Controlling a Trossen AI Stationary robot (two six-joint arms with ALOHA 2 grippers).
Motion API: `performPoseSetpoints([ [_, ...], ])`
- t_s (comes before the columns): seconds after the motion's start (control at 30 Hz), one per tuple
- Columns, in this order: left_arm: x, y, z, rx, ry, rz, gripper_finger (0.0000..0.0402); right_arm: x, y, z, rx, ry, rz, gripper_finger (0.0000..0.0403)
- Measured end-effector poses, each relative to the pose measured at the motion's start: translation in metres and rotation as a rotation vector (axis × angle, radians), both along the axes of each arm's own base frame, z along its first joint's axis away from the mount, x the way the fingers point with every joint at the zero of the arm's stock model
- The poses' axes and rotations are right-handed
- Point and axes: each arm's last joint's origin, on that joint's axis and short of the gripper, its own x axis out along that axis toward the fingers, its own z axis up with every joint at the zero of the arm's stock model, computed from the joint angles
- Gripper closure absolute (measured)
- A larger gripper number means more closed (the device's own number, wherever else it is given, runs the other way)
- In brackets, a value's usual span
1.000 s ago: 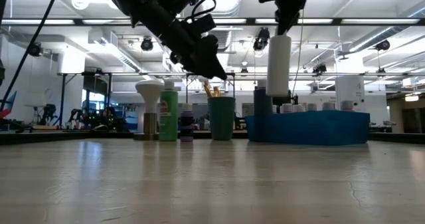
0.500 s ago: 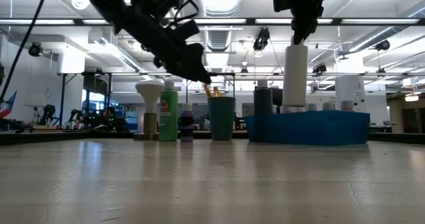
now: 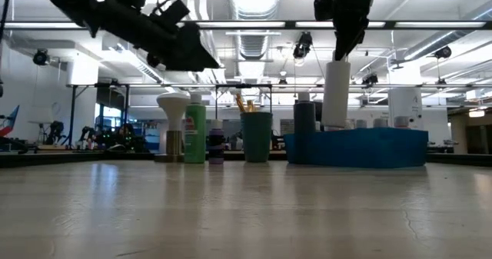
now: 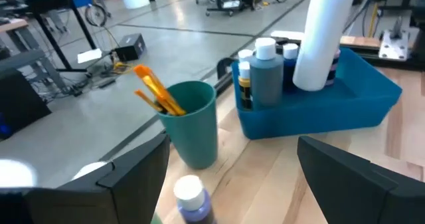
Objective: Pick & Place Paint Supplies
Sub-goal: Put the white paint bottle into the blue bin
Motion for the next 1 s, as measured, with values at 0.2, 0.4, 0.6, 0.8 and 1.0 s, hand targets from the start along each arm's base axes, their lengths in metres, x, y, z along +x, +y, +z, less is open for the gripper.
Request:
performPoseSetpoints([
  [0.2, -0.015, -0.002, 0.002, 0.006, -0.038, 0.013, 0.0067, 0.0, -0.003, -0.011, 0.025, 0.011, -0.004, 0.0286],
  [0.4, -0.019, -0.002, 0.004, 0.007, -0.051, 0.013, 0.0067, 0.01, -0.008, -0.022, 0.037, 0.036, 0.006, 0.0286],
  [0.6, -0.019, -0.002, 0.004, 0.008, -0.052, 0.013, 0.0067, 0.018, -0.014, -0.033, 0.048, 0.072, 0.022, 0.0286],
  [0.8, -0.019, -0.002, 0.004, 0.007, -0.052, 0.013, 0.0067, 0.022, -0.017, -0.034, 0.029, 0.053, 0.033, 0.0286],
  [1.0, -0.019, -0.002, 0.004, 0.006, -0.053, 0.013, 0.0067, 0.023, -0.022, -0.037, 0.065, 0.031, 0.033, 0.0286],
])
